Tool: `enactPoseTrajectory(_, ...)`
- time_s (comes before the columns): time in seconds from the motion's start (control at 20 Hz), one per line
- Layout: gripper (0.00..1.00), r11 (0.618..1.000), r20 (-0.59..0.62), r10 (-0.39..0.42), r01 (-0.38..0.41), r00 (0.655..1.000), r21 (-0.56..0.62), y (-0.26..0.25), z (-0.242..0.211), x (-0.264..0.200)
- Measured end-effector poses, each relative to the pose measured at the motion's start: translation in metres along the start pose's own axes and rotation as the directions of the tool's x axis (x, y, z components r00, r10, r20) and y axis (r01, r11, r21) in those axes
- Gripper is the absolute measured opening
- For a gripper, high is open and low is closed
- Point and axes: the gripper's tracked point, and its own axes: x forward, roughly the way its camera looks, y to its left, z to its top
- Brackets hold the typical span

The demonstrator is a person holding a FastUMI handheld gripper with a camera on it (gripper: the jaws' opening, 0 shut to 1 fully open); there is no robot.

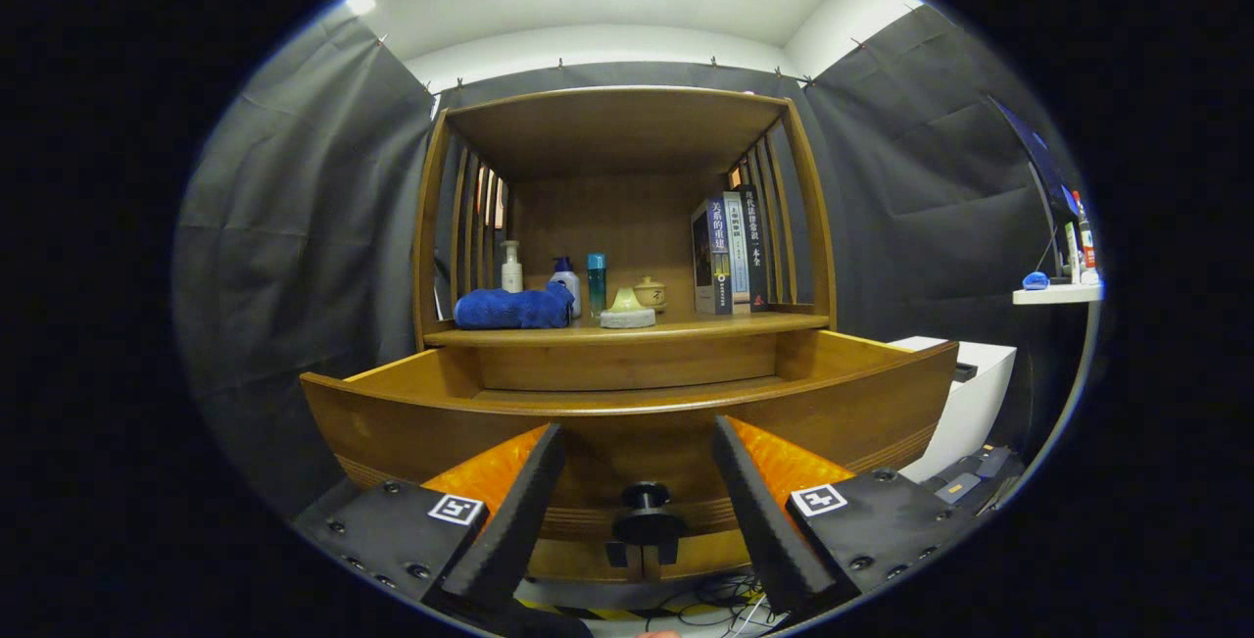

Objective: Pull open the drawer, take out the items inside it, and place them on the countertop above the cabinet.

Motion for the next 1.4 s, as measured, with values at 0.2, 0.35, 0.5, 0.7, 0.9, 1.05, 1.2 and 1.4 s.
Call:
enactPoseTrajectory(0.2,0.98,1.0,-0.048,0.011,-0.012,0.999,-0.012,-0.001,-0.021,0.006)
enactPoseTrajectory(0.35,0.98,0.999,-0.072,0.021,-0.018,0.997,0.047,-0.002,-0.031,0.006)
enactPoseTrajectory(0.5,0.98,1.0,-0.051,0.018,-0.018,0.999,0.014,-0.002,-0.027,0.008)
enactPoseTrajectory(0.7,0.98,0.999,-0.093,0.034,-0.033,0.995,0.007,-0.004,-0.024,0.017)
enactPoseTrajectory(0.9,0.98,1.0,-0.103,0.027,-0.028,0.994,-0.005,-0.004,-0.018,0.031)
enactPoseTrajectory(1.05,0.98,0.999,-0.132,0.028,-0.025,0.991,0.024,-0.002,-0.016,0.045)
enactPoseTrajectory(1.2,0.98,1.0,-0.133,0.027,-0.025,0.991,0.018,-0.003,-0.013,0.066)
enactPoseTrajectory(1.4,0.98,0.999,-0.131,0.026,-0.023,0.991,0.023,-0.002,-0.01,0.093)
